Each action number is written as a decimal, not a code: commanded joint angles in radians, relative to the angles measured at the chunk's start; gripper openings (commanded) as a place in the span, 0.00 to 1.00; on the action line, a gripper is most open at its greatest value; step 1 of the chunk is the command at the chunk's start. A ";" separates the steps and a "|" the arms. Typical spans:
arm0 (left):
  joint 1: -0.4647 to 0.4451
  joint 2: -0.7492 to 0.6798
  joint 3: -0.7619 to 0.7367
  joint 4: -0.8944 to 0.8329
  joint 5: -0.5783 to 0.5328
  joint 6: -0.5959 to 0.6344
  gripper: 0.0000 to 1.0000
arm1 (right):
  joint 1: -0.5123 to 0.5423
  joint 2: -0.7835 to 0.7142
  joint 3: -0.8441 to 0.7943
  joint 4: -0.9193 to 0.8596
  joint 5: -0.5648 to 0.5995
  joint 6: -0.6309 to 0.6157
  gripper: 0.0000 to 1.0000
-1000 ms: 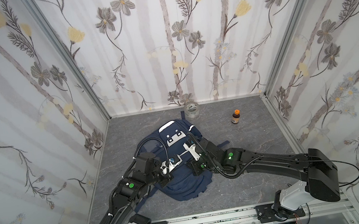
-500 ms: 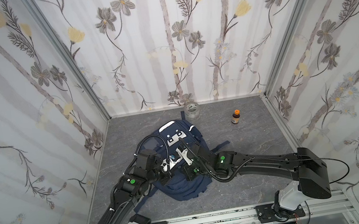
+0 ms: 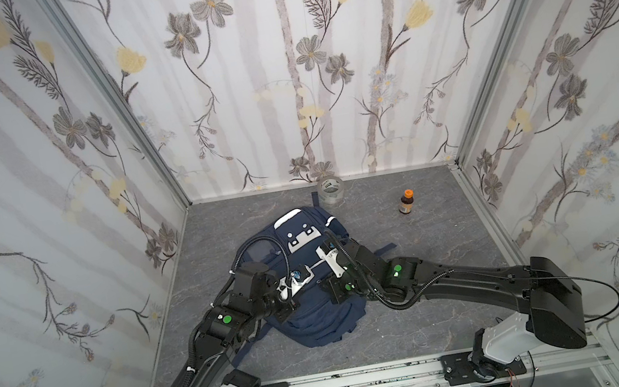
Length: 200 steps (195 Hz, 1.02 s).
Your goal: Pack the student bag
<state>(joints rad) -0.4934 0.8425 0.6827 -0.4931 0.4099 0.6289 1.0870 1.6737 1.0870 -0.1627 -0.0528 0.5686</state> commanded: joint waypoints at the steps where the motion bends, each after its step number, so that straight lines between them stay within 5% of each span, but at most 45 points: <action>1: 0.001 0.005 0.008 0.012 0.004 0.002 0.00 | 0.031 0.037 0.052 0.042 -0.025 0.008 0.00; 43: 0.001 0.003 0.022 0.011 -0.004 0.000 0.00 | 0.037 0.046 0.068 0.042 -0.016 0.006 0.00; 64: -0.002 0.012 0.040 0.027 0.043 -0.032 0.28 | 0.032 0.043 0.066 0.038 -0.019 0.004 0.00; 87: -0.011 0.034 0.051 0.067 0.091 -0.085 0.35 | 0.033 0.043 0.067 0.041 -0.022 0.003 0.00; 108: -0.020 0.059 0.053 0.071 0.104 -0.087 0.32 | 0.031 0.043 0.071 0.046 -0.016 0.003 0.00; 150: -0.020 0.065 0.047 0.012 0.037 -0.022 0.00 | 0.014 0.026 0.048 0.050 -0.014 0.009 0.00; 200: -0.018 -0.008 0.010 0.004 -0.046 0.004 0.00 | -0.046 -0.027 -0.025 0.058 -0.014 0.022 0.00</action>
<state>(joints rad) -0.5152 0.8574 0.7055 -0.4564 0.4324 0.6029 1.0645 1.6730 1.0832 -0.1635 -0.0925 0.5758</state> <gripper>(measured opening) 0.050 0.060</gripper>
